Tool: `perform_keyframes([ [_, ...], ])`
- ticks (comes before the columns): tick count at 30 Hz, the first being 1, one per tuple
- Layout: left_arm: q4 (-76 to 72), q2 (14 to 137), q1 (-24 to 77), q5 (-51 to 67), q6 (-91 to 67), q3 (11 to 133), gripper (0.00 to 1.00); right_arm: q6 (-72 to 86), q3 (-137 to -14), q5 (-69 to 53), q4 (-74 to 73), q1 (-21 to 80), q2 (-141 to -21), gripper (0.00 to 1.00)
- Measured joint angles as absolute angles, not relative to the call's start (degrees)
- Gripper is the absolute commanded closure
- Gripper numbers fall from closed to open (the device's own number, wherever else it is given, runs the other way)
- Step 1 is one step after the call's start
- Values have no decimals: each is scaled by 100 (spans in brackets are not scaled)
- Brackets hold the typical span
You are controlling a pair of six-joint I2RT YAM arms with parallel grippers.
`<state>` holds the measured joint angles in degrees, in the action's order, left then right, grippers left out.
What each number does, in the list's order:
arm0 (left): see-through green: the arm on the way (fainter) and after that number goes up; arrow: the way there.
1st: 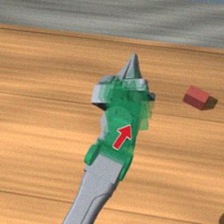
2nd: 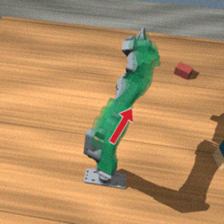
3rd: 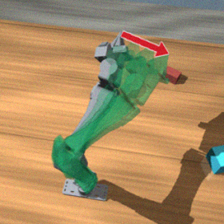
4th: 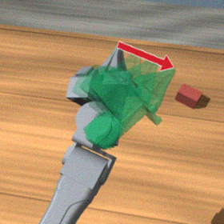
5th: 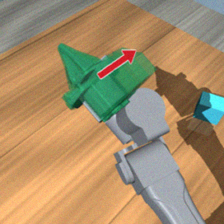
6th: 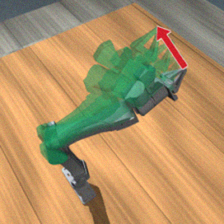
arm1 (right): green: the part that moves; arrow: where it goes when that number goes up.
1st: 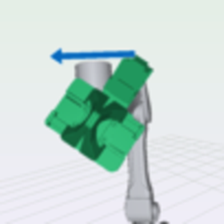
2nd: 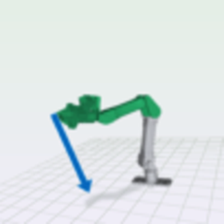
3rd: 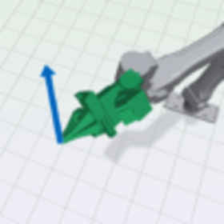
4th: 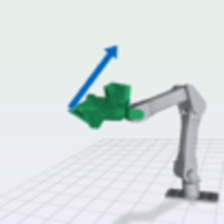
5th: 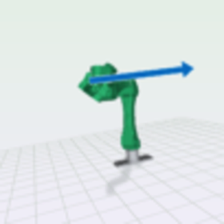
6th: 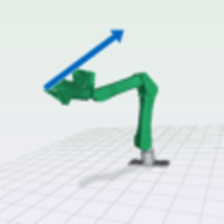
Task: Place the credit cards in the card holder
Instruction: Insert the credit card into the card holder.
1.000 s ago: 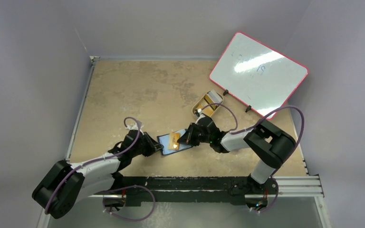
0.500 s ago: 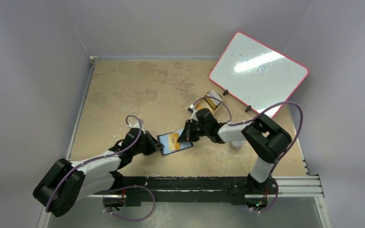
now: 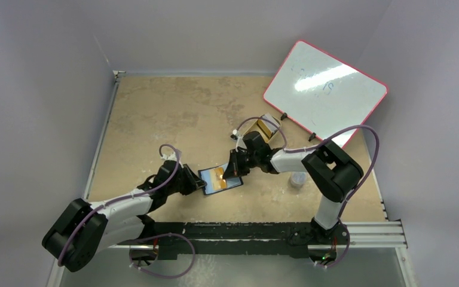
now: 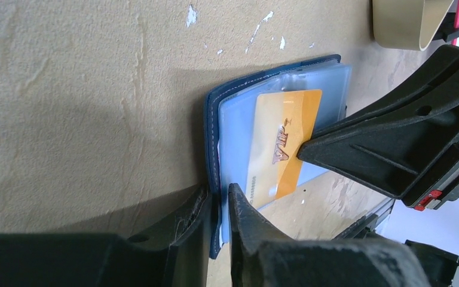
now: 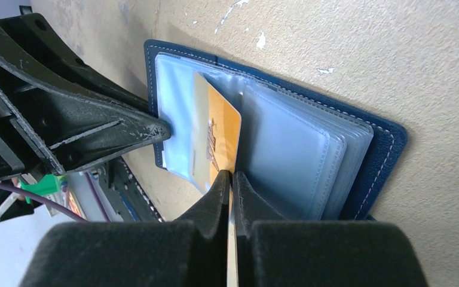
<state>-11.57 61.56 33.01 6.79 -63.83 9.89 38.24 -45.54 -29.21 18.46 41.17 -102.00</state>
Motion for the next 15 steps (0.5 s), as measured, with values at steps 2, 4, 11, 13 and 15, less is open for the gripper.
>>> perform_keyframes([
  [2,-1170,6158,3301,687,-6386,989,83,3760,-4611,-2952,1778,4119,-10224,100],
  [4,-1188,6165,3301,705,-6386,991,82,3732,-4678,-2978,1745,4119,-10287,100],
  [11,-1243,6261,3299,738,-6386,1031,81,3632,-4919,-3103,1649,4160,-10532,92],
  [13,-1269,6298,3299,755,-6386,1046,81,3607,-4995,-3105,1597,4206,-10593,82],
  [15,-1282,6318,3299,770,-6386,1052,81,3568,-5116,-3092,1498,4261,-10643,75],
])
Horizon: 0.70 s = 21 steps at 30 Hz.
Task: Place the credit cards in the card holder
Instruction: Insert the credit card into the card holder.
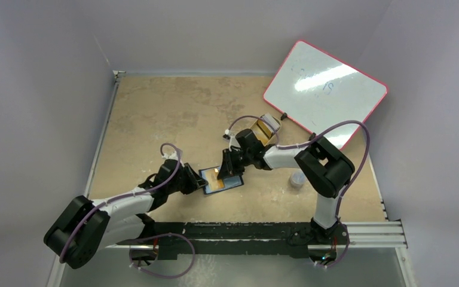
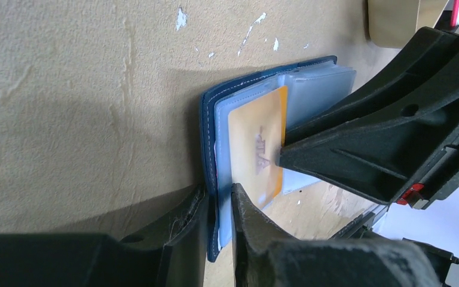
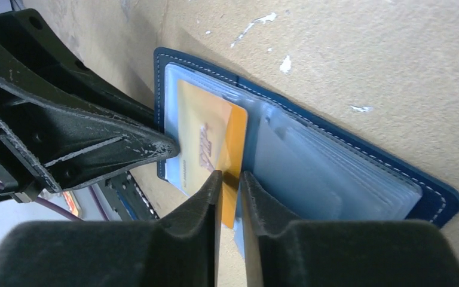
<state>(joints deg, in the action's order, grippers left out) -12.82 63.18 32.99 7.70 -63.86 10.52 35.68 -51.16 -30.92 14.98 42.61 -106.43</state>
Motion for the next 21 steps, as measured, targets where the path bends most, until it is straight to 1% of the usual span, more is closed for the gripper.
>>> perform_keyframes([
  [5,-1291,6322,3301,792,-6386,1052,81,3535,-5223,-2862,1138,4316,-10508,64],
  [10,-1291,6322,3299,823,-6388,1052,80,3538,-5223,-2499,913,4322,-10276,58],
  [14,-1291,6322,3299,836,-6388,1052,80,3601,-5223,-2440,943,4324,-10278,57],
  [21,-1295,6322,3299,843,-6388,1052,81,3750,-5223,-2353,1039,4405,-10285,63],
])
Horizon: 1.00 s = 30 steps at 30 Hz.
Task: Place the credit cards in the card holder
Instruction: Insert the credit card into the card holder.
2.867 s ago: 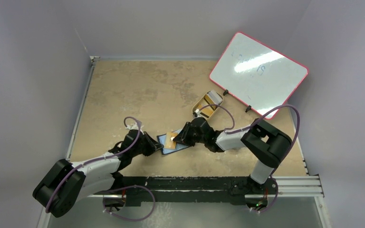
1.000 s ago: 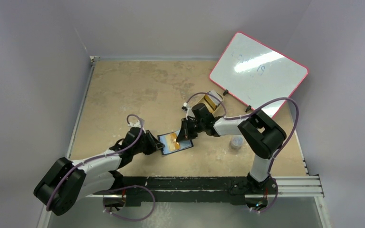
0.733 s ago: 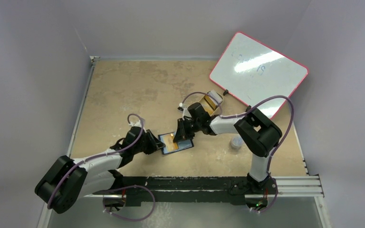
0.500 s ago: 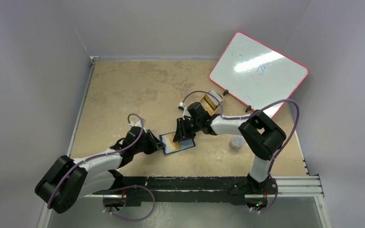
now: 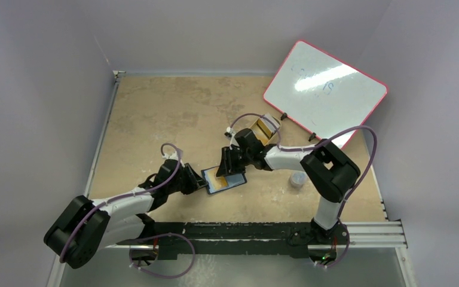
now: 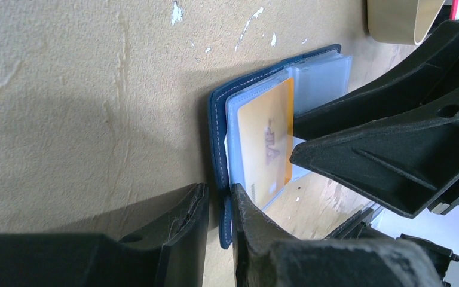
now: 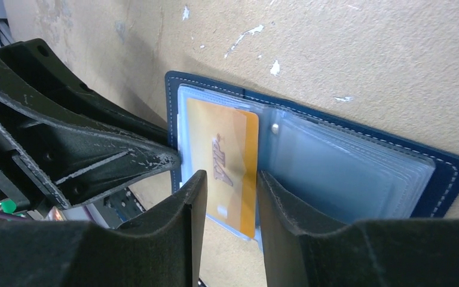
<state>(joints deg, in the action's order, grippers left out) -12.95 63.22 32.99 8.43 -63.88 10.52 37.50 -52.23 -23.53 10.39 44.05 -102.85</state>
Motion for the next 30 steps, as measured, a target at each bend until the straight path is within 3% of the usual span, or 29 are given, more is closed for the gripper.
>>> perform_keyframes([
  [11,-1409,6399,3299,893,-6431,1050,83,4510,-4807,-2324,1752,4591,-10289,68],
  [16,-1372,6311,3299,895,-6451,1050,99,4606,-4790,-2252,1769,4613,-10280,62],
  [19,-1282,6178,3299,902,-6453,1050,100,4554,-4794,-2206,1588,4622,-10165,57],
  [25,-421,5859,3299,899,-6386,1363,100,3850,-4799,-2038,952,4661,-9397,51],
  [30,565,5861,3299,893,-6093,2001,100,2786,-4799,-1920,838,4661,-8871,57],
])
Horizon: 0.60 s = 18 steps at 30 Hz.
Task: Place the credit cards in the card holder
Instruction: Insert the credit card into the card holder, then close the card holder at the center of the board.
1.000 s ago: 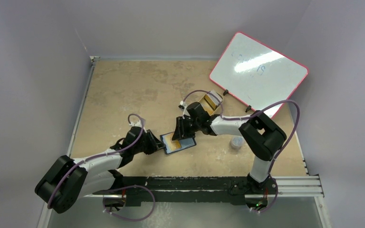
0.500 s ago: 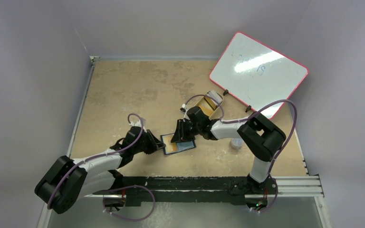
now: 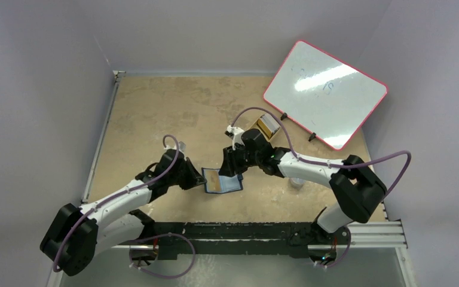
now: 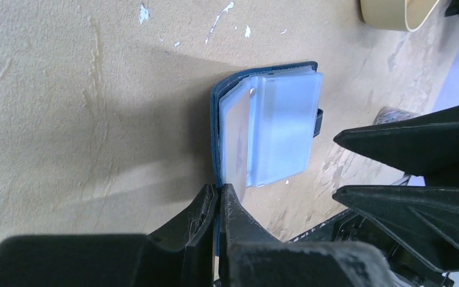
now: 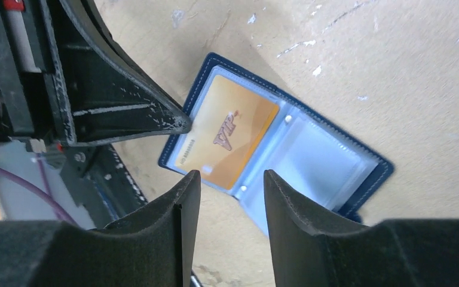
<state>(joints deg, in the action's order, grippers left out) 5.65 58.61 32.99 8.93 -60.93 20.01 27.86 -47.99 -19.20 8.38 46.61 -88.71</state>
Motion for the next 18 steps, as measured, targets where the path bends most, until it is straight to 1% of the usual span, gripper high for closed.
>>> perform_keyframes([
  [4,1190,6224,3284,965,-5837,2536,100,1695,-4799,-1876,797,4661,-8825,58],
  [8,1745,6689,3214,1118,-5636,2958,100,502,-4864,-1981,510,4661,-8927,55],
  [13,2359,6879,2958,1229,-5308,3406,100,-945,-4947,-2193,239,4654,-8936,55],
  [16,2609,6965,2733,1291,-5109,3581,100,-1737,-4792,-2305,294,4654,-8663,54],
  [18,2753,7008,2626,1326,-4989,3645,100,-2276,-4504,-2355,401,4654,-8252,53],
])
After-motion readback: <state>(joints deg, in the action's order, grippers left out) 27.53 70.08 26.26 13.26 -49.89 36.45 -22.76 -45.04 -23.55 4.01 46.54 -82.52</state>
